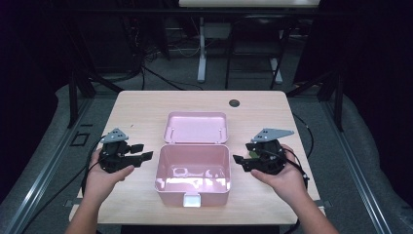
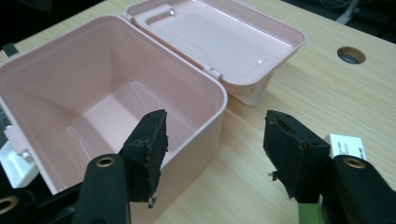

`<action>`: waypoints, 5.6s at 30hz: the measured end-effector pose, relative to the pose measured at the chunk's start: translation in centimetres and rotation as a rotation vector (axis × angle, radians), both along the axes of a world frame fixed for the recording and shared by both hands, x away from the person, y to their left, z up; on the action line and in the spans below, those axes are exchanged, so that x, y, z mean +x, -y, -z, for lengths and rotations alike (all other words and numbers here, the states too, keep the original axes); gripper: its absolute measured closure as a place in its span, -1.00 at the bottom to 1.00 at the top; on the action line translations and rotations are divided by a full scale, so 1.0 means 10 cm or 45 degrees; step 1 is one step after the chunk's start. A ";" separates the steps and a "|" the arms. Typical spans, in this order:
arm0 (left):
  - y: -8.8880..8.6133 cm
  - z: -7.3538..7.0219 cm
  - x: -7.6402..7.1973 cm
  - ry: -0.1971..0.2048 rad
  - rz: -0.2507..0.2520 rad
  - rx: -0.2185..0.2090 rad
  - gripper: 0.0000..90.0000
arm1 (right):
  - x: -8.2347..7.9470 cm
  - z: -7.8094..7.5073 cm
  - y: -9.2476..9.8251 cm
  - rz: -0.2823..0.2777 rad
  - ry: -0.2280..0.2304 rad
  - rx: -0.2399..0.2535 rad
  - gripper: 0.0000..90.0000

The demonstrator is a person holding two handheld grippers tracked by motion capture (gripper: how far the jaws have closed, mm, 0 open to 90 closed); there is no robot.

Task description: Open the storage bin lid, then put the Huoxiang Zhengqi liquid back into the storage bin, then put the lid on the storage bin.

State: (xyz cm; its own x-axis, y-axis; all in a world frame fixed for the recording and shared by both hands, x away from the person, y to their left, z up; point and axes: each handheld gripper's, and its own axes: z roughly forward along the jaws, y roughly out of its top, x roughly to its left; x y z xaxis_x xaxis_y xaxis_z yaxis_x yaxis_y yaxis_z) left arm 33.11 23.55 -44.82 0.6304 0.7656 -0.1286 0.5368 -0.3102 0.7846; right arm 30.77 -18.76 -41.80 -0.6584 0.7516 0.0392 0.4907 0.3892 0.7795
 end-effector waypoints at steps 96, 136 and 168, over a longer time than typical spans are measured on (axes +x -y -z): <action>-0.13 0.03 0.01 -0.018 -0.059 0.022 0.08 | 1.15 0.53 0.35 0.165 -0.674 -0.671 -0.08; -0.14 0.03 0.02 -0.012 -0.069 0.022 0.09 | 1.27 0.75 0.40 0.227 -0.816 -0.623 0.33; -0.14 0.04 0.02 -0.015 -0.070 0.027 0.10 | 1.24 0.68 0.31 0.155 -0.783 -0.690 0.37</action>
